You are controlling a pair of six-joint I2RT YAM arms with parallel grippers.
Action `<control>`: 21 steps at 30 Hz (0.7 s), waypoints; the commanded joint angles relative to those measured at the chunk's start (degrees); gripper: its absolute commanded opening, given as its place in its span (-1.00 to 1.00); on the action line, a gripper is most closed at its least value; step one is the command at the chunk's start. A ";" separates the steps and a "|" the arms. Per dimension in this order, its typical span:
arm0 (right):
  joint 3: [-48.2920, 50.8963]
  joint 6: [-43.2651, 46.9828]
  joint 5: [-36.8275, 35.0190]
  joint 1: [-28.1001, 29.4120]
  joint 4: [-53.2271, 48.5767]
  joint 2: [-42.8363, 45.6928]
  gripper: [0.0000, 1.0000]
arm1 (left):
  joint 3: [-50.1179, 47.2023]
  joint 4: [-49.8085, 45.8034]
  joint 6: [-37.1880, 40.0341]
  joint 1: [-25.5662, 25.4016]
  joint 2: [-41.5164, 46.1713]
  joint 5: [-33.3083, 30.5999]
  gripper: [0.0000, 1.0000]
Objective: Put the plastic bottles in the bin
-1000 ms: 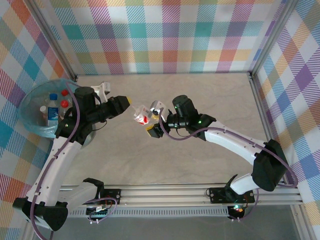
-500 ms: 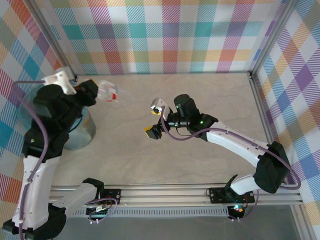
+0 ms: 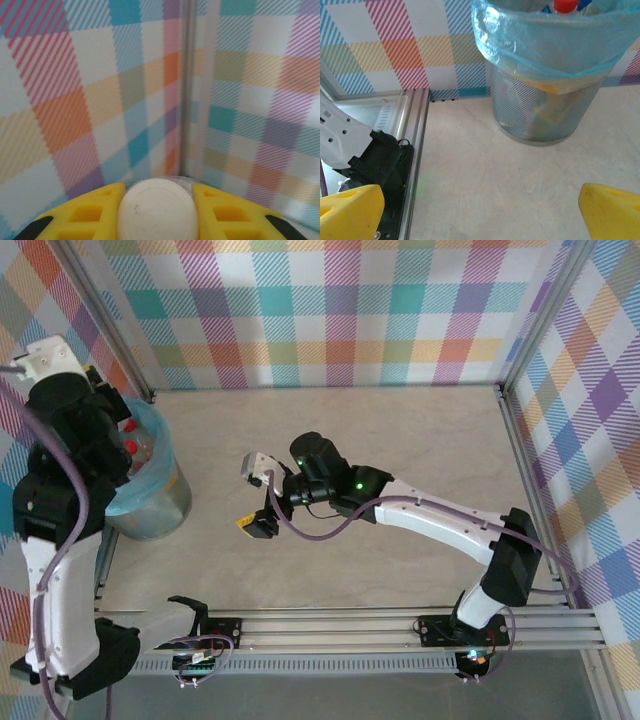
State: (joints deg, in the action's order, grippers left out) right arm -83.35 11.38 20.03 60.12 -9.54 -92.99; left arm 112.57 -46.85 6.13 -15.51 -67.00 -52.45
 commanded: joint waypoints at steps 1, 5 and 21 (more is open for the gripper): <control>-1.86 0.31 1.59 0.50 -1.56 -1.05 0.99 | 0.80 -2.63 7.09 2.58 -3.45 -6.99 -1.00; -2.08 0.24 1.81 0.53 -3.02 -1.23 0.99 | 0.72 -4.67 5.61 8.51 -6.54 -3.46 -1.00; -2.25 -0.92 0.78 0.86 -6.48 -2.22 0.99 | -8.11 -8.34 -0.42 27.02 -14.50 14.95 -1.00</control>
State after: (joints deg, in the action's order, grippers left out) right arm -83.74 11.14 20.21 60.42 -14.74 -94.21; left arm 105.49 -55.61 7.22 9.76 -80.07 -41.52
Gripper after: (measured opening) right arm 0.995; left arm 0.314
